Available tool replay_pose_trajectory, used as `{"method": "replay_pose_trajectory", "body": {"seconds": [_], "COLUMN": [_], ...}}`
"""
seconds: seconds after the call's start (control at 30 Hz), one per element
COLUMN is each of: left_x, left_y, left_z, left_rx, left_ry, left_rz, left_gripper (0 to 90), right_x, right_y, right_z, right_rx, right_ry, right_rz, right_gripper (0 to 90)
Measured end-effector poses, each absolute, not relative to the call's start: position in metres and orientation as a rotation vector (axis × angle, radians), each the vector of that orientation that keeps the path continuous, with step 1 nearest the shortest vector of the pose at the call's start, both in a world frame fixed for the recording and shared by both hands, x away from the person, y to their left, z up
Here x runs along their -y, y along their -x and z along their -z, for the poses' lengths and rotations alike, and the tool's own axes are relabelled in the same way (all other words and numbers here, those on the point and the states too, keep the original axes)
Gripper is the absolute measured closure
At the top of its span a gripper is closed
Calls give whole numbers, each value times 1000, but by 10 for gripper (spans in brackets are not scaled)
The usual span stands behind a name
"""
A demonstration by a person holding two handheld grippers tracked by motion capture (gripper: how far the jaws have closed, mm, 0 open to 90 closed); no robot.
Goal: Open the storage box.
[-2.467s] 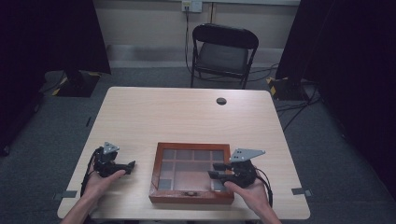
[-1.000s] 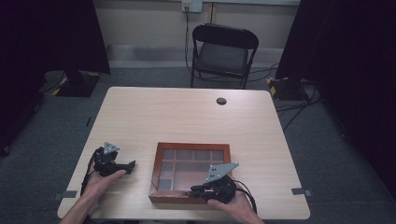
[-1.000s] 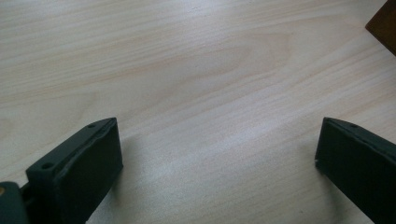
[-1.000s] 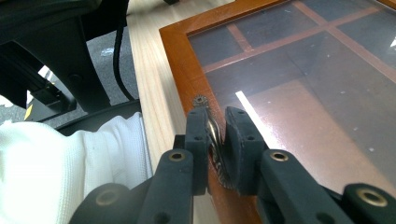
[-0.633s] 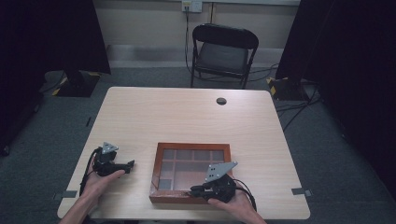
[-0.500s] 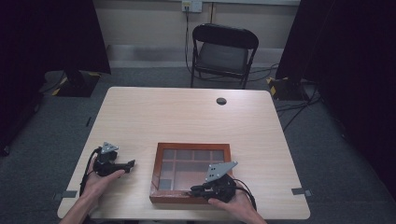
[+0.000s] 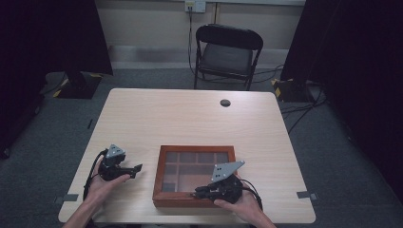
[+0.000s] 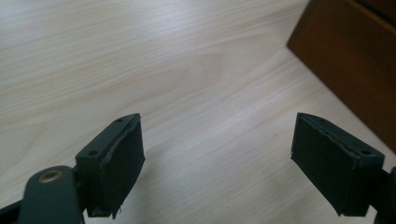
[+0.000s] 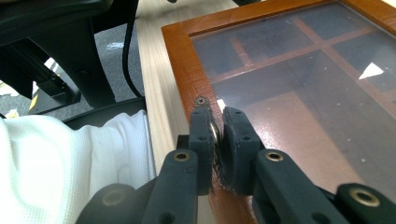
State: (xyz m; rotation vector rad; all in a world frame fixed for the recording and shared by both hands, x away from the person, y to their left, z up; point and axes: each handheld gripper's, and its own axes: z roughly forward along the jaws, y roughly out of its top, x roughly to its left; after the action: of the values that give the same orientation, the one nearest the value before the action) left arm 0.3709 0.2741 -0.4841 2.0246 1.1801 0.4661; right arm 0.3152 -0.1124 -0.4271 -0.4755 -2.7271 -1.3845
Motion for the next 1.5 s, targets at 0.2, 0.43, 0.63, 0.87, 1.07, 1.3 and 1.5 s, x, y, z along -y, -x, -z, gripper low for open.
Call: {"method": "replay_pose_trajectory", "body": {"seconds": [0.2, 0.43, 0.63, 0.87, 1.07, 1.3, 1.5], "left_x": [-267, -257, -248, -238, -234, -232, -226], "left_y": [-367, -362, -359, -354, -351, -346, -342], "left_z": [479, 476, 474, 473, 470, 466, 464], "left_rx": [-1109, -1036, -979, -920, -884, -844, -763], "left_ry": [-1996, -2004, -2024, -2038, -2026, -1979, -1988], "left_rz": [-456, -419, -398, -375, -368, -341, -331], "left_gripper": [164, 161, 169, 168, 176, 177, 177], "right_x": [115, 115, 115, 114, 114, 114, 115], "right_y": [-317, -319, -322, -324, -326, -328, -328], "right_z": [420, 413, 408, 403, 396, 388, 389], "right_rx": [2722, 2712, 2706, 2700, 2706, 2713, 2707], "right_ry": [473, 478, 480, 477, 471, 474, 487], "right_rz": [1393, 1402, 1393, 1381, 1387, 1393, 1397], "right_gripper": [828, 830, 830, 831, 831, 831, 830]}}
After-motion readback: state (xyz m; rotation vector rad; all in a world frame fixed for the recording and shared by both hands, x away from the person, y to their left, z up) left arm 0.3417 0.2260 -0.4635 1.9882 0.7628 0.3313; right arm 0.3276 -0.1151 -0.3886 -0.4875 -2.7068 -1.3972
